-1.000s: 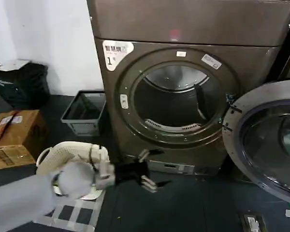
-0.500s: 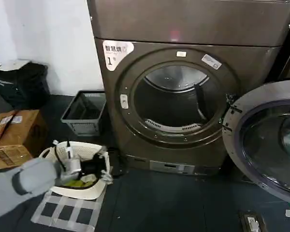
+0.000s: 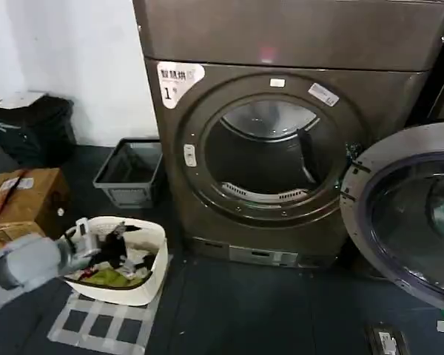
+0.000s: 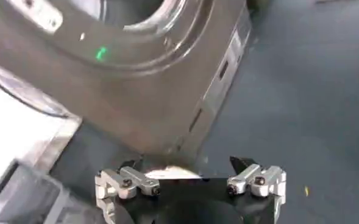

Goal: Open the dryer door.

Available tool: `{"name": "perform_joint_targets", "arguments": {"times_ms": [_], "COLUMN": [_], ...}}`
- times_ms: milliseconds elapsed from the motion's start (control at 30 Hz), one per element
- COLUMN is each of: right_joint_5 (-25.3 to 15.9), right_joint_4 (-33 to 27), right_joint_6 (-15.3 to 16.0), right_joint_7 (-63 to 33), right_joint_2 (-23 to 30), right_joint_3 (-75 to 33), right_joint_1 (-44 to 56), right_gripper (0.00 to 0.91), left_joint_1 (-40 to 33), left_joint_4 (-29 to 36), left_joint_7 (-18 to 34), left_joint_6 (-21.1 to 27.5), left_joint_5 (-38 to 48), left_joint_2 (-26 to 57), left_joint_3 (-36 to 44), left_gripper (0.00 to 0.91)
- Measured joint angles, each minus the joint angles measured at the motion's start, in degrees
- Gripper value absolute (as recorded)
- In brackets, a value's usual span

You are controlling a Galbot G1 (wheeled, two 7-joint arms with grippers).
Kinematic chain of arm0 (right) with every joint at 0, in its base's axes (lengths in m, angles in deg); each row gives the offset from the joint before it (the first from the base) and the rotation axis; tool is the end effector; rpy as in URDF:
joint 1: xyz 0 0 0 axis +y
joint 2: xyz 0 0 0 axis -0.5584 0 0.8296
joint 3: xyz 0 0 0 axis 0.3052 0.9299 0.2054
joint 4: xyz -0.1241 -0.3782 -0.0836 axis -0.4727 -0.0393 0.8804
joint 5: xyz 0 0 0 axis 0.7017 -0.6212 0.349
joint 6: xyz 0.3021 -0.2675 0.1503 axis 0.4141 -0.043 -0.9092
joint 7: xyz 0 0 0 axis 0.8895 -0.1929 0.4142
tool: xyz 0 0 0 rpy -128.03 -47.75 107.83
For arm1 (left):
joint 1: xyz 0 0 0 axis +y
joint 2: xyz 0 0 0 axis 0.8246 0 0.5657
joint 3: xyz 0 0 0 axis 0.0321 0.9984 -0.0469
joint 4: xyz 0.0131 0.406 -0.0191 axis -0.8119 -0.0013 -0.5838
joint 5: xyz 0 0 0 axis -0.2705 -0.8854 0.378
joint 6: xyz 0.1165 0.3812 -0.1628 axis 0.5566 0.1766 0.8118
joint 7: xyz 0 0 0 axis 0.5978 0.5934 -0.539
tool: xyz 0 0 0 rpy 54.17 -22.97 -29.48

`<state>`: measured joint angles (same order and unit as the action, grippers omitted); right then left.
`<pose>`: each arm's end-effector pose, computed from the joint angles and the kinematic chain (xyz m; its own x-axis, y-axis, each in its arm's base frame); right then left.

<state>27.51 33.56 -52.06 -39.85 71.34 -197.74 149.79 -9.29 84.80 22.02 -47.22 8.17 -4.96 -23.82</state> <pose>-0.0552 -0.4919 0.0762 -0.3947 0.6280 -0.6707 0.9181 0.2986 -0.2606 0.4027 0.2094 -0.1714 -0.6115 0.3961 0.6850 0.7877 0.3864 0.4798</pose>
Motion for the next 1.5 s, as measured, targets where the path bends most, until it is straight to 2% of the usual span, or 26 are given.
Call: {"name": "perform_joint_targets", "arguments": {"times_ms": [367, 1133, 1500], "right_joint_5": [-1.00, -1.20, -1.46], "right_joint_4": [-0.40, -1.30, -1.69], "right_joint_6": [-0.58, -0.83, -0.91], "right_joint_7": [0.07, 0.20, 0.27], "right_joint_2": [-0.09, -0.62, -1.33], "right_joint_3": [-0.91, -0.78, -0.41], "right_joint_1": [0.21, -0.75, -1.52], "right_gripper": [0.907, 0.907, 0.907], "left_joint_1": [0.64, 2.44, 2.29], "left_joint_4": [-4.88, -9.76, -12.48], "left_joint_7": [-1.74, -2.47, -4.42], "left_joint_6": [3.73, 3.15, 2.23], "left_joint_5": [0.42, -0.76, -4.59], "left_joint_2": [0.91, 5.06, 5.30], "left_joint_3": [0.25, 0.89, 0.82], "left_gripper": [0.907, 0.907, 0.907]}}
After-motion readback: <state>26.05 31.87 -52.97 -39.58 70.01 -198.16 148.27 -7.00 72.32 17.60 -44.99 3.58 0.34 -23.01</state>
